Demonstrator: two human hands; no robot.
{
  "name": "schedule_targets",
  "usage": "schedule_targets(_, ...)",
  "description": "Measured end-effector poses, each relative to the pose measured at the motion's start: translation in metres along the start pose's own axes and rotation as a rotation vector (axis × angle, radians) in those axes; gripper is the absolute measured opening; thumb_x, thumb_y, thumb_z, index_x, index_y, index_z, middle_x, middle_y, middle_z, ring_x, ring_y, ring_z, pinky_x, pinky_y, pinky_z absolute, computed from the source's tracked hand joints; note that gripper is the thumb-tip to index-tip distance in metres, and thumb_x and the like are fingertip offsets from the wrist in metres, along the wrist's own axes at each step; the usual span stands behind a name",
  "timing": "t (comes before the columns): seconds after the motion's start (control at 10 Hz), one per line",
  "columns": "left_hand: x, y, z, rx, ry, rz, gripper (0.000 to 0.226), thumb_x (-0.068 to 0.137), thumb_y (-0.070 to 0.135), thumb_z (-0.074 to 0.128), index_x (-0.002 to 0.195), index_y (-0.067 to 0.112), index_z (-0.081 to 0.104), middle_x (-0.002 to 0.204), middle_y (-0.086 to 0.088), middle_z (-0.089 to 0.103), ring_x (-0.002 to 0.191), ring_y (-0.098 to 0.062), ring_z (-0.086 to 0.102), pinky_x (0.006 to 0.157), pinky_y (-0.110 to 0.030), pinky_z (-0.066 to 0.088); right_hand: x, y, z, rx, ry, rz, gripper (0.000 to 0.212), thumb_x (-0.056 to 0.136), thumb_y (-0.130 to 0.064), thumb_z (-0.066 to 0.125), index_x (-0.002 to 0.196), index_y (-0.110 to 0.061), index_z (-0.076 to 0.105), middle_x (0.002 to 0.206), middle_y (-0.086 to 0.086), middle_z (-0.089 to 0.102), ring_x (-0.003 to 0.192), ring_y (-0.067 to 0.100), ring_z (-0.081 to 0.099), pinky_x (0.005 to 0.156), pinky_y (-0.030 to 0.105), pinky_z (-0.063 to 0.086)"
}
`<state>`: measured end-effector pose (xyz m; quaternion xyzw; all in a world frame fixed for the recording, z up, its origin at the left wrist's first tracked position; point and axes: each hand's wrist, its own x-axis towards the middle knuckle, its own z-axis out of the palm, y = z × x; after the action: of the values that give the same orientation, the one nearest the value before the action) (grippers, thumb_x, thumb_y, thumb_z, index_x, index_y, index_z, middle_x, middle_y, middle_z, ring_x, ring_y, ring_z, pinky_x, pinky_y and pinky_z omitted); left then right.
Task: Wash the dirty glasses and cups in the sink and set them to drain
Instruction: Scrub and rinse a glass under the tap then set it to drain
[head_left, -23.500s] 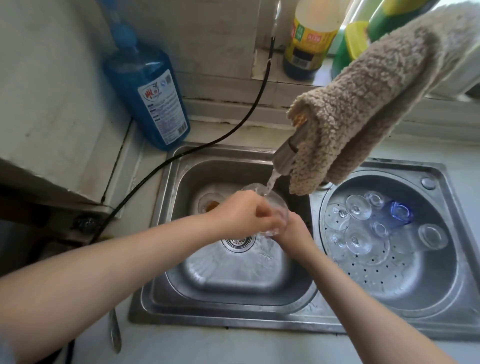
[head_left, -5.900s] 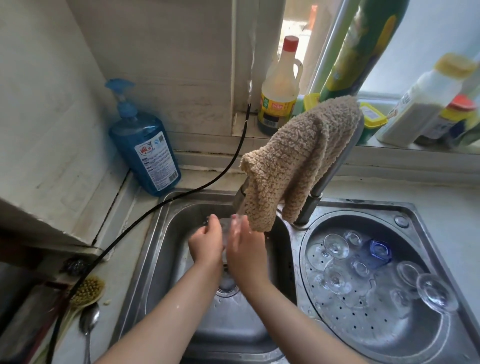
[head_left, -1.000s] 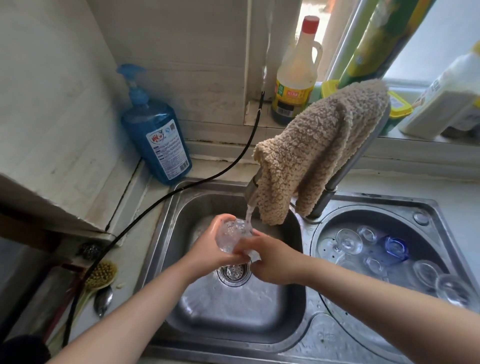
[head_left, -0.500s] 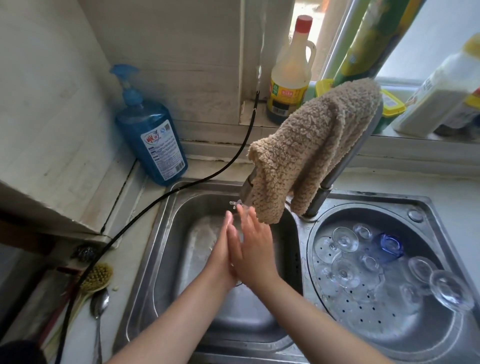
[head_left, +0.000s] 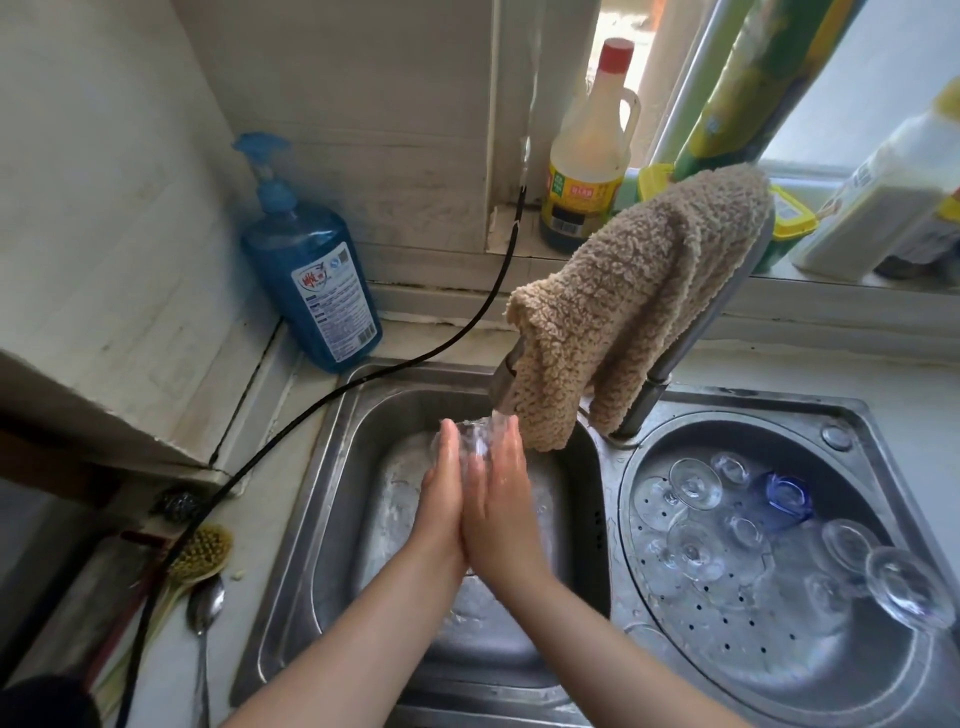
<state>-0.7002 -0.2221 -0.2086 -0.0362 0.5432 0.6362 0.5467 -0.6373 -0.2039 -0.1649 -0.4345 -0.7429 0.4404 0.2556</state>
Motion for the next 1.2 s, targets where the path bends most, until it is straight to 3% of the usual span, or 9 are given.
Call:
schedule_targets(0.1, -0.018, 0.005, 0.006, 0.033, -0.016, -0.06, 0.094, 0.055, 0.083, 0.066, 0.123, 0.019, 0.064, 0.123, -0.011, 0.065, 0.111, -0.024, 0.064, 0.098, -0.041, 0.049, -0.001, 0.008, -0.005, 0.037, 0.004, 0.105, 0.036, 0.101, -0.023, 0.036, 0.134, -0.01, 0.044, 0.12, -0.008, 0.041, 0.112, 0.003, 0.039, 0.093, 0.01, 0.028)
schedule_targets(0.2, -0.029, 0.0, 0.011, 0.047, -0.063, -0.159, 0.068, 0.079, 0.075, 0.05, 0.105, 0.015, 0.067, 0.087, -0.007, 0.073, 0.068, -0.019, 0.071, 0.056, -0.027, 0.054, 0.035, 0.021, -0.021, 0.144, -0.078, 0.491, 0.035, 0.101, -0.021, 0.035, 0.121, 0.002, 0.051, 0.102, 0.008, 0.055, 0.092, 0.02, 0.053, 0.071, 0.022, 0.044)
schedule_targets(0.3, -0.038, 0.01, 0.011, 0.0, -0.082, -0.207, 0.063, 0.082, 0.069, 0.048, 0.092, 0.01, 0.068, 0.074, -0.007, 0.068, 0.054, -0.016, 0.063, 0.048, -0.022, 0.05, 0.034, 0.015, -0.027, 0.236, -0.161, 0.562, 0.034, 0.099, -0.025, 0.04, 0.111, 0.002, 0.057, 0.097, 0.012, 0.062, 0.088, 0.025, 0.06, 0.079, 0.037, 0.05)
schedule_targets(0.4, -0.039, 0.023, 0.005, -0.174, -0.093, -0.271, 0.069, 0.084, 0.071, 0.043, 0.096, 0.007, 0.067, 0.075, -0.011, 0.071, 0.051, -0.022, 0.066, 0.044, -0.024, 0.053, 0.018, 0.01, -0.019, 0.103, -0.086, 0.232, 0.026, 0.098, -0.031, 0.045, 0.086, -0.012, 0.059, 0.071, -0.003, 0.057, 0.066, 0.003, 0.056, 0.063, 0.021, 0.044)
schedule_targets(0.5, -0.032, 0.019, -0.006, -0.192, -0.024, -0.322, 0.074, 0.091, 0.067, 0.032, 0.104, 0.003, 0.066, 0.071, -0.016, 0.071, 0.065, -0.026, 0.071, 0.052, -0.033, 0.056, 0.015, 0.0, -0.013, -0.139, -0.035, 0.014, 0.036, 0.098, -0.034, 0.041, 0.065, -0.023, 0.045, 0.059, -0.006, 0.041, 0.057, 0.01, 0.046, 0.06, 0.033, 0.038)
schedule_targets(0.6, -0.033, 0.019, -0.003, 0.095, 0.091, -0.206, 0.073, 0.097, 0.061, 0.026, 0.105, 0.0, 0.067, 0.072, -0.014, 0.072, 0.067, -0.024, 0.07, 0.057, -0.031, 0.054, 0.022, -0.005, -0.016, -0.189, -0.048, -0.076, 0.035, 0.094, -0.037, 0.034, 0.067, -0.021, 0.049, 0.071, 0.016, 0.061, 0.071, 0.034, 0.058, 0.067, 0.043, 0.044)
schedule_targets(0.8, -0.035, 0.019, 0.005, 0.284, 0.171, 0.031, 0.062, 0.071, 0.08, 0.052, 0.099, 0.027, 0.068, 0.103, -0.005, 0.07, 0.098, -0.024, 0.066, 0.09, -0.044, 0.053, 0.02, -0.012, -0.005, -0.235, -0.066, -0.192, 0.056, 0.089, -0.036, 0.021, 0.1, 0.002, 0.061, 0.096, 0.018, 0.063, 0.091, 0.03, 0.057, 0.081, 0.045, 0.047)
schedule_targets(1.1, -0.04, 0.013, 0.006, -0.082, -0.017, -0.262, 0.089, 0.082, 0.079, 0.03, 0.107, 0.003, 0.067, 0.079, -0.018, 0.074, 0.073, -0.028, 0.073, 0.065, -0.033, 0.06, 0.017, 0.009, -0.006, 0.216, -0.126, 0.418, 0.04, 0.1, -0.038, 0.035, 0.118, -0.006, 0.051, 0.107, 0.001, 0.051, 0.103, 0.016, 0.048, 0.092, 0.032, 0.04)
schedule_targets(1.2, -0.048, 0.013, 0.012, -0.15, -0.012, -0.216, 0.079, 0.085, 0.074, 0.031, 0.121, 0.011, 0.062, 0.1, -0.009, 0.072, 0.095, -0.02, 0.066, 0.072, -0.032, 0.057, 0.003, 0.001, 0.009, 0.062, 0.085, 0.204, 0.033, 0.098, -0.03, 0.044, 0.122, -0.009, 0.051, 0.114, -0.007, 0.043, 0.113, 0.012, 0.044, 0.096, 0.02, 0.029)
